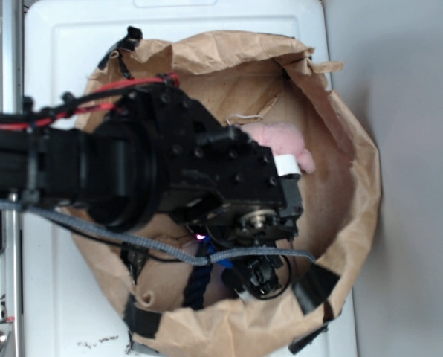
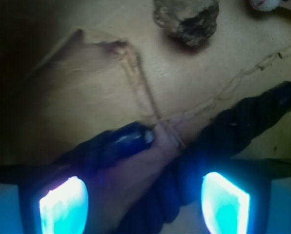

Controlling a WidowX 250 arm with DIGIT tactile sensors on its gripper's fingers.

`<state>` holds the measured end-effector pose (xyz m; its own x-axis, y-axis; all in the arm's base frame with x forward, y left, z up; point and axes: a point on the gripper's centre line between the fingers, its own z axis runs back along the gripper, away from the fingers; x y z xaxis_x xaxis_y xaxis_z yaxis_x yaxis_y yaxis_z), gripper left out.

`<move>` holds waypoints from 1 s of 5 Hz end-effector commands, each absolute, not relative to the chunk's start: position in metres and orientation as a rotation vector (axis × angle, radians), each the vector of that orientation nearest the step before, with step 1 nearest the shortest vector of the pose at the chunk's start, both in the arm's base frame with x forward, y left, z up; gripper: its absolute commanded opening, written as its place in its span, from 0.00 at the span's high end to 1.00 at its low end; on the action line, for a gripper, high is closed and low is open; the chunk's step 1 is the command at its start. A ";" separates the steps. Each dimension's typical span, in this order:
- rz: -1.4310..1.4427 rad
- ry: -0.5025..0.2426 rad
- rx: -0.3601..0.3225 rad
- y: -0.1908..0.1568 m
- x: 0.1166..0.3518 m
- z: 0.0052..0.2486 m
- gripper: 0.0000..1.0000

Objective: Grab the blue rope.

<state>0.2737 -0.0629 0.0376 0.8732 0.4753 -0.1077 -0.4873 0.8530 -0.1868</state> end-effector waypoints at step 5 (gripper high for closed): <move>0.332 0.002 -0.067 -0.088 0.220 -0.001 0.98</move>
<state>0.2362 -0.0806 0.0075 0.9345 0.3550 0.0243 -0.3518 0.9320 -0.0871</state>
